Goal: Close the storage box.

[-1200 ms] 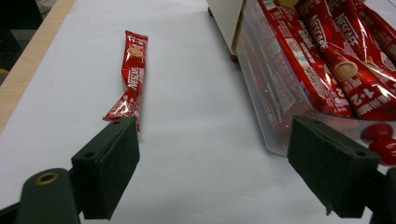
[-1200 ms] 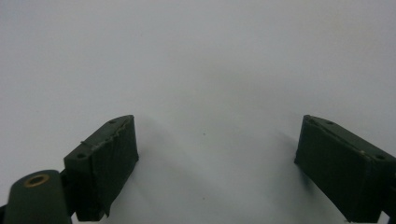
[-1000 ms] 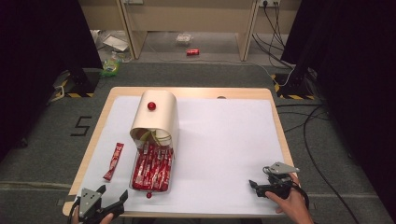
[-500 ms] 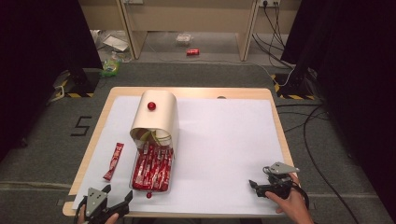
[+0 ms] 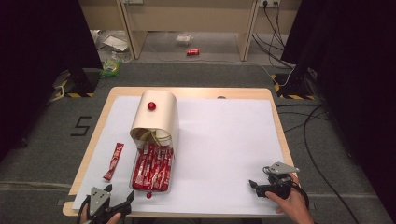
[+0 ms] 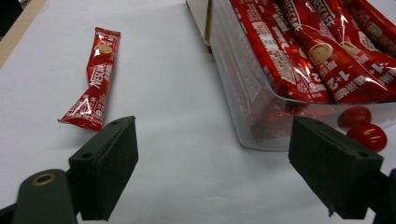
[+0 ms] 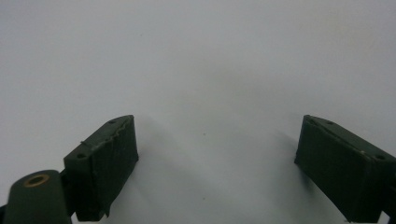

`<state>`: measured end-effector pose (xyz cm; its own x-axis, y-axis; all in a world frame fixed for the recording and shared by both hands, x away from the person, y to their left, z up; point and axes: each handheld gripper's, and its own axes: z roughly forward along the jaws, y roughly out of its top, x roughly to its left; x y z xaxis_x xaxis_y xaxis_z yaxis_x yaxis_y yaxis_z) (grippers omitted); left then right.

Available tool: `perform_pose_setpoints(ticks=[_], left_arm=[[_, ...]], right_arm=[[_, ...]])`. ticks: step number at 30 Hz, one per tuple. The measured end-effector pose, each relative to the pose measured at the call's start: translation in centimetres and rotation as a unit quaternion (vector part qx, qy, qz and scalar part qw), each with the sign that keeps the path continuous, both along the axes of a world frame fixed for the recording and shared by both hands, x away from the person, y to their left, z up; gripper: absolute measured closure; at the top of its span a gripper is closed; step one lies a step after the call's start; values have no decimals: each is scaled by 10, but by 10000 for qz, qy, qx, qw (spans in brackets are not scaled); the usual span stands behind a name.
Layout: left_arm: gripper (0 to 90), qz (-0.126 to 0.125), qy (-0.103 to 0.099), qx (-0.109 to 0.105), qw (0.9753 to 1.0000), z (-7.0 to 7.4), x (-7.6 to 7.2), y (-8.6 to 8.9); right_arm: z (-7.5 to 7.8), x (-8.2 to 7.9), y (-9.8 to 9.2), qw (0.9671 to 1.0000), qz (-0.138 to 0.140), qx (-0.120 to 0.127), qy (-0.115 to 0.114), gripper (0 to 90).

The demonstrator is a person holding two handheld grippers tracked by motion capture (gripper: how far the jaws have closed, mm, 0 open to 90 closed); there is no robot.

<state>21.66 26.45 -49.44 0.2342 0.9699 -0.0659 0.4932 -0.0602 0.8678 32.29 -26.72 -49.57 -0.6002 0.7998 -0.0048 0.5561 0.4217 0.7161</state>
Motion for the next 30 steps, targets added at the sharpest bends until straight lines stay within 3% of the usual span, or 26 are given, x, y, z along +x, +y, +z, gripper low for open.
perform_pose_setpoints(ticks=[7, 20, 30], left_arm=[[144, -99, 42, 38, 9999, -2, 2, -4], [138, -63, 73, 136, 9999, -1, 15, -8], [146, -73, -84, -70, 9999, 7, 35, -15]], right_arm=[[0, 0, 0, 10000, -5, -3, -1, 130], [0, 0, 0, 10000, -7, -2, 7, 129], [0, 0, 0, 10000, -3, -7, -2, 129]])
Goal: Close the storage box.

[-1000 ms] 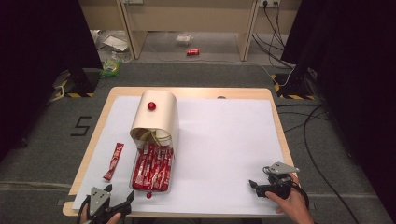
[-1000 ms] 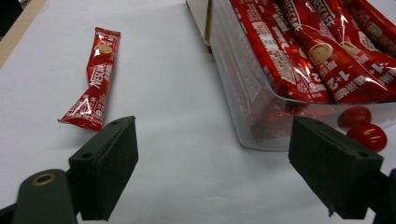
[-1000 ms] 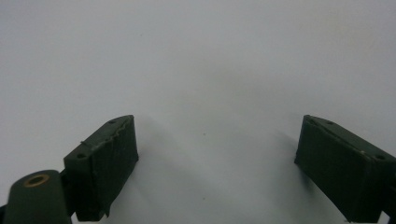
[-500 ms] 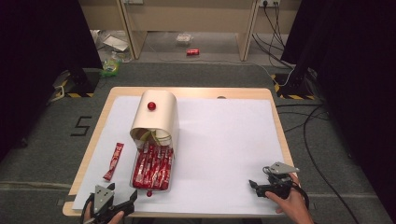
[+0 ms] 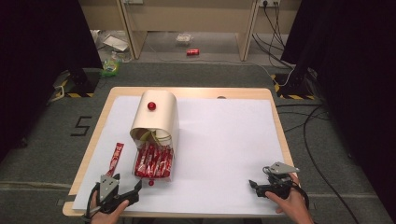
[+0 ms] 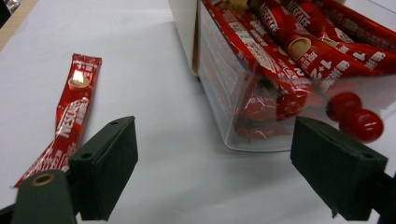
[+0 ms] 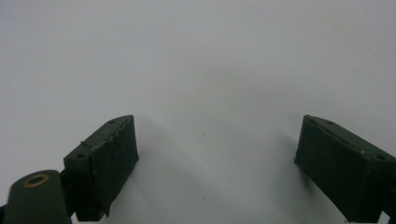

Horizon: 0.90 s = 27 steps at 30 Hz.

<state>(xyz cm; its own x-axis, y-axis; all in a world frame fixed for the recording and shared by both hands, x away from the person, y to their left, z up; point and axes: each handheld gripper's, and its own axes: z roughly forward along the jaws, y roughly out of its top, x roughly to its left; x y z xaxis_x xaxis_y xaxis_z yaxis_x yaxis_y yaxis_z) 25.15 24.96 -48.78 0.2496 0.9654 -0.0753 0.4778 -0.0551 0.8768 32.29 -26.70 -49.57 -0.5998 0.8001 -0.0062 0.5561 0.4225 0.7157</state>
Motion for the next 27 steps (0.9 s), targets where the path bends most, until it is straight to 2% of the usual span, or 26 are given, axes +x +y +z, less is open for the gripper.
perform_pose_setpoints(ticks=[4, 27], left_arm=[[145, -22, -14, 40, 10000, 2, 5, -2], [141, -12, 50, -107, 9999, -2, 27, -7]], right_arm=[[0, 0, 0, 10000, 1, 1, 1, 129], [0, 0, 0, 10000, 1, 1, 0, 129]])
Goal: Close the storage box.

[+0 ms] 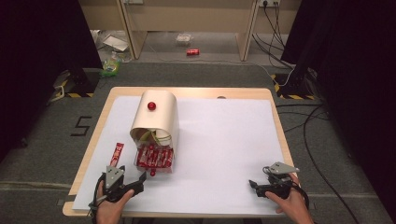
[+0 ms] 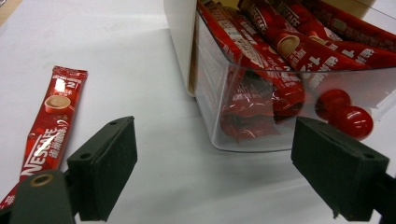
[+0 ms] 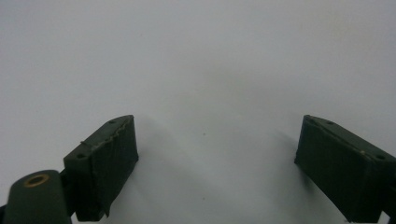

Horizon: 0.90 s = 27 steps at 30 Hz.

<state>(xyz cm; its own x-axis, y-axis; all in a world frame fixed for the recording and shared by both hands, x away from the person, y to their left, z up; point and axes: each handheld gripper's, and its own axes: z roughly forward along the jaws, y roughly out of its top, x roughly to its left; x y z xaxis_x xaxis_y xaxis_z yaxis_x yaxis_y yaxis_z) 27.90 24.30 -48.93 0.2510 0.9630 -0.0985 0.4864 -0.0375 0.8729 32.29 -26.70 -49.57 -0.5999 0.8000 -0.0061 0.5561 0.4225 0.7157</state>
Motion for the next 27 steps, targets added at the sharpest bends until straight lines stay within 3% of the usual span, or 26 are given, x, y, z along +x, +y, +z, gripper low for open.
perform_pose_setpoints(ticks=[27], left_arm=[[136, 59, -18, -58, 10000, -1, 18, -1]], right_arm=[[0, 0, 0, 10000, -2, 5, 8, 129]])
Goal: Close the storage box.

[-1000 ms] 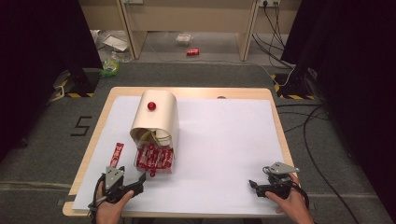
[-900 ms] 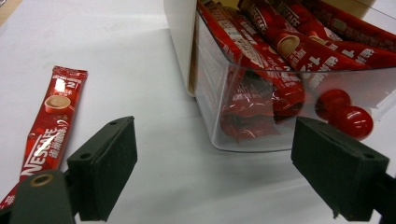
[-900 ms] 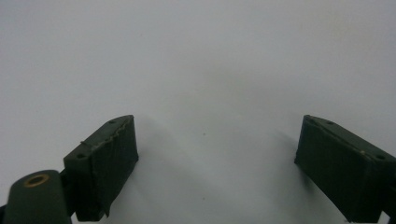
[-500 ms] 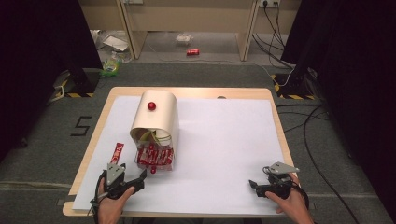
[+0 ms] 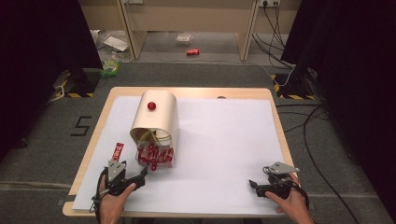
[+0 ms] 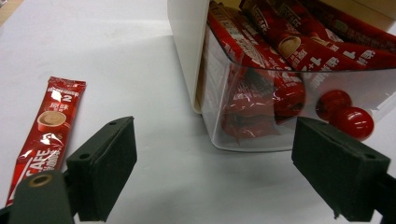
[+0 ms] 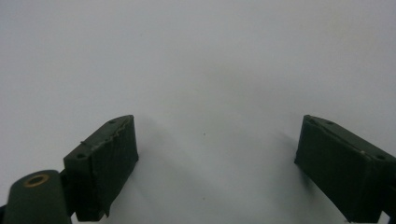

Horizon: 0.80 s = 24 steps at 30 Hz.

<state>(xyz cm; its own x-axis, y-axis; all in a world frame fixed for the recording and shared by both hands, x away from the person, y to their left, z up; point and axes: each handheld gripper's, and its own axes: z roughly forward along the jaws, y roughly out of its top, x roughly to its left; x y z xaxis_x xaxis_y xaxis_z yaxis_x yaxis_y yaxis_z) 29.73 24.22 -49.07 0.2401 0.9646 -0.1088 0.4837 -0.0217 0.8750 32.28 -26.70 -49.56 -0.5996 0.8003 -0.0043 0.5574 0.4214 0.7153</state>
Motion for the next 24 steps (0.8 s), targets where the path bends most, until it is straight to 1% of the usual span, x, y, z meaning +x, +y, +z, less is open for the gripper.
perform_pose_setpoints(ticks=[4, 18, 24], left_arm=[[137, 10, -5, 14, 10000, 0, 3, 0], [130, 49, -19, -33, 10000, -1, 12, -1], [133, 69, 8, 21, 10000, -3, 16, -1]], right_arm=[[0, 0, 0, 10000, 0, 0, 0, 129], [0, 0, 0, 10000, 1, 0, 0, 129], [0, 0, 0, 10000, 0, 0, 0, 129]])
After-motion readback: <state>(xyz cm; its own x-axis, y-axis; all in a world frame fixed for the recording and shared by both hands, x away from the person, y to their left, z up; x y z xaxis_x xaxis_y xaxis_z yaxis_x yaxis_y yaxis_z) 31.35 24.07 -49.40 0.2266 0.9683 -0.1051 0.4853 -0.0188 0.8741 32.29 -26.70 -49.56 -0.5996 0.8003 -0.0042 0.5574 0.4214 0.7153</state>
